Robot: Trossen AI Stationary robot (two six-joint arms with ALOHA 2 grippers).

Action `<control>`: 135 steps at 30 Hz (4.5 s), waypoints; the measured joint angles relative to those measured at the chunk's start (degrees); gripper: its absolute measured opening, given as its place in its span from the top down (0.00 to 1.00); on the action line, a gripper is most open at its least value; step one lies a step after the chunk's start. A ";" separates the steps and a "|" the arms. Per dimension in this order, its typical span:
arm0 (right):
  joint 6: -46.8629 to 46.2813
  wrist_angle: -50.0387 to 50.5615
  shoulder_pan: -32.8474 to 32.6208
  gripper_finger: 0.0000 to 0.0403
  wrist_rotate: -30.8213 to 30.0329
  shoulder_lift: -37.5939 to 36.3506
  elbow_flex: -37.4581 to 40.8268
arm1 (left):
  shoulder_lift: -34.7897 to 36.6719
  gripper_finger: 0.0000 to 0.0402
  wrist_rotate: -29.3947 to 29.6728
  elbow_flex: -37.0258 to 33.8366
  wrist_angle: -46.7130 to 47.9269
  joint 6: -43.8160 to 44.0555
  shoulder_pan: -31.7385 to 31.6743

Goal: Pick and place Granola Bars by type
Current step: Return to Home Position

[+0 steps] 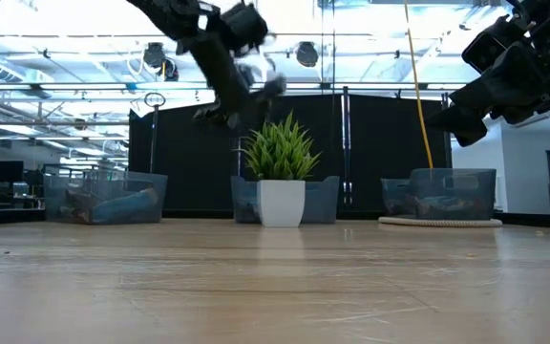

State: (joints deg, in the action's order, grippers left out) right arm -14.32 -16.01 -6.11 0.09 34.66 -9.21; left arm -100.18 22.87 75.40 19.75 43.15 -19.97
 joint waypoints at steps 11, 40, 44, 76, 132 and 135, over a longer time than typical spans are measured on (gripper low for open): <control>-0.01 0.00 0.02 0.41 -0.01 -0.01 0.00 | 11.91 0.48 -11.22 7.67 -0.33 -14.33 0.22; 0.05 -8.73 0.01 0.41 -0.09 -4.95 6.99 | 28.32 0.56 -54.17 7.73 0.33 -35.53 8.98; 0.22 -6.76 0.00 0.41 -0.03 -6.38 8.07 | 28.31 0.59 -53.88 7.73 0.56 -35.16 10.48; 0.21 -6.93 0.02 0.41 -0.01 -22.30 8.35 | 41.99 0.58 -38.74 0.58 6.50 -41.12 16.19; 0.21 -7.27 0.02 0.41 0.01 -34.52 8.41 | 99.77 0.59 -21.66 -74.84 -28.98 -30.15 15.76; 0.21 -7.28 0.02 0.41 -0.01 -34.52 8.41 | 99.84 0.58 -19.78 -74.82 -28.60 -29.96 15.76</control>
State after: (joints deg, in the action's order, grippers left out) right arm -14.11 -23.29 -6.09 0.08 0.14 -0.80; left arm -0.34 3.10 0.58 -8.85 13.20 -4.21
